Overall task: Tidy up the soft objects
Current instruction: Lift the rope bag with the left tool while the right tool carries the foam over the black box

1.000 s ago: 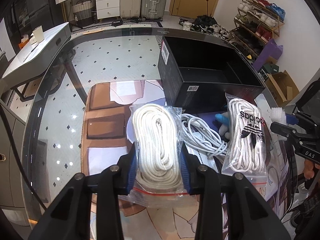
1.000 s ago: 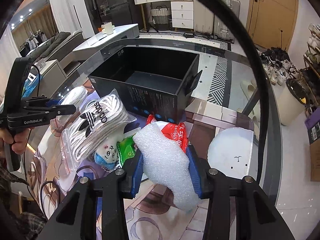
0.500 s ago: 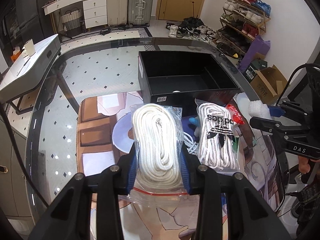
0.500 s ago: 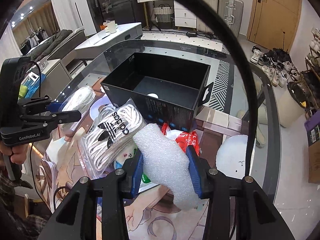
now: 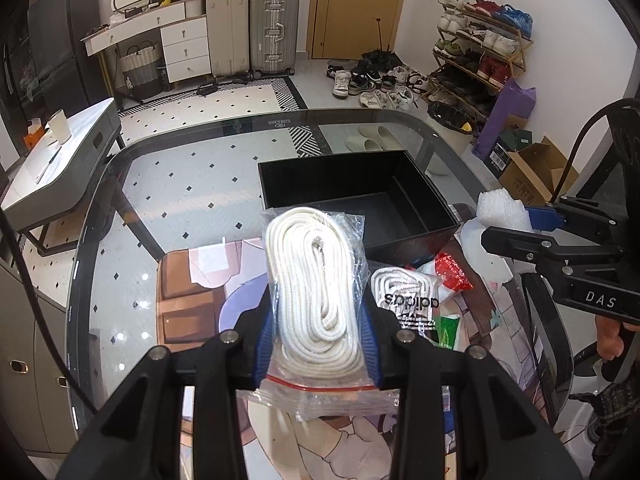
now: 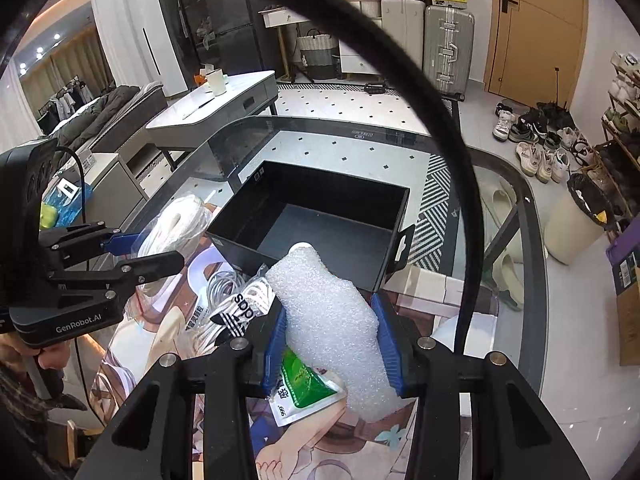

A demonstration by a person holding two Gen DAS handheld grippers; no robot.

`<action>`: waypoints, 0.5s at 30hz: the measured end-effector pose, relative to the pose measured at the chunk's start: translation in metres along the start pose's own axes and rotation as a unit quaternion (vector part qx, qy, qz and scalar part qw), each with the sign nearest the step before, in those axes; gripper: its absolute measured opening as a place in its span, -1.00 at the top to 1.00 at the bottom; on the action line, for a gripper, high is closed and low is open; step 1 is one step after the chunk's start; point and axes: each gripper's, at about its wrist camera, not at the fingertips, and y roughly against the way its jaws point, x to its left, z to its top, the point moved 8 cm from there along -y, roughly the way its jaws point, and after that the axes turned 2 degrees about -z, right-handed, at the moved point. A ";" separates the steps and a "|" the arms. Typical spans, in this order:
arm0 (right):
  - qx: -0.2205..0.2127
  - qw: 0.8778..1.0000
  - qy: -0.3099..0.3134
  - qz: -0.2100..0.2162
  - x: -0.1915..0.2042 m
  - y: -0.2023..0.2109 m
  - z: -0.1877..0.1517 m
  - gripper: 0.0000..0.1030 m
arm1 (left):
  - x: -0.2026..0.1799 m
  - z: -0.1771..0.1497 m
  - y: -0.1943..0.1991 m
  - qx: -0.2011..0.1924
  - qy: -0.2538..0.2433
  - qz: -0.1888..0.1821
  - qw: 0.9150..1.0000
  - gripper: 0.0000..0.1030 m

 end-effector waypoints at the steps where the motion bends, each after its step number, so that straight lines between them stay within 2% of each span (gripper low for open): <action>1: -0.002 1.000 -0.001 0.000 0.000 0.000 0.004 0.19 | -0.001 0.003 0.000 -0.002 -0.002 0.002 1.000 0.31; 15: -0.019 1.000 -0.019 0.007 -0.006 -0.003 0.043 0.19 | -0.003 0.035 -0.008 -0.008 -0.009 0.001 1.000 0.31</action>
